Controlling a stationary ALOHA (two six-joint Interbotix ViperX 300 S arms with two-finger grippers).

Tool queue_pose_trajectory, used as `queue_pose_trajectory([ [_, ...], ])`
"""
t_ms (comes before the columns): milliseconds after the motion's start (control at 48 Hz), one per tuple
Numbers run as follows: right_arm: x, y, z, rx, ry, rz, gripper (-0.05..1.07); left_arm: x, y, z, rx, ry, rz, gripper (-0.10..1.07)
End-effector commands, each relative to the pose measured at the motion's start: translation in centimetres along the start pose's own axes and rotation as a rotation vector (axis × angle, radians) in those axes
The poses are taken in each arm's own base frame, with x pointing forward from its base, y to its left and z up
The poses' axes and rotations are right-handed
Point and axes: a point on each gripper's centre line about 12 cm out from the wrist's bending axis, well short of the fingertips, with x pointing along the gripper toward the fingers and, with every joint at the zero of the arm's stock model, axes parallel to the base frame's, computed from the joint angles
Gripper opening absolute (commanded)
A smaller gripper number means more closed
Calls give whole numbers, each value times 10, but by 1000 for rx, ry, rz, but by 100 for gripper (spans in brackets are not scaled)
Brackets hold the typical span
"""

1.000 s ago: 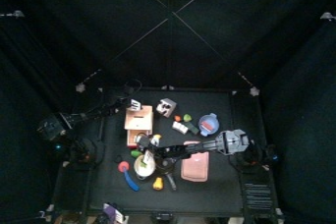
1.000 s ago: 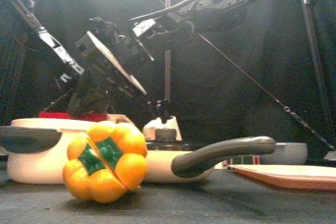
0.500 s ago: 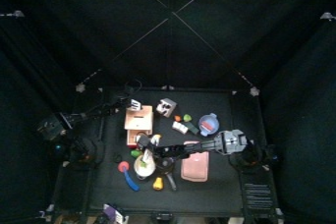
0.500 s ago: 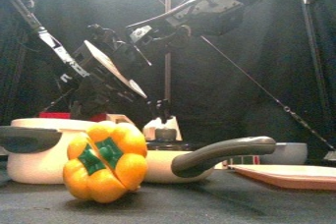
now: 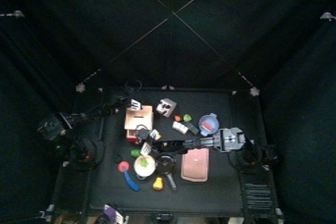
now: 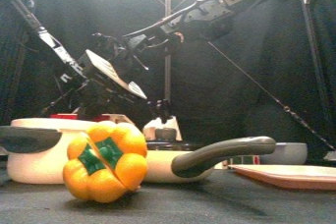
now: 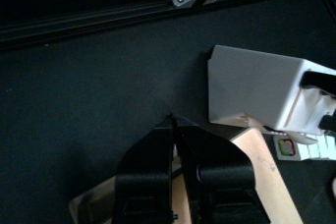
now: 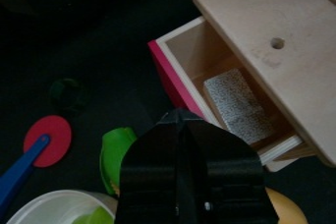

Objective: Close drawer

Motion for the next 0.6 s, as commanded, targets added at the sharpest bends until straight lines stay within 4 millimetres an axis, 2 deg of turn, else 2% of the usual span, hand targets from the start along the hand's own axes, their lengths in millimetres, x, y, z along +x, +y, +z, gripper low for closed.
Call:
queue_pose_trajectory([
  [0, -9, -7, 28, 22, -56, -1, 37, -1, -3, 1, 4, -1, -9, 41],
  [583, -1, -44, 41, 59, -69, -61, 37, -1, -4, 2, 4, -5, -10, 41],
])
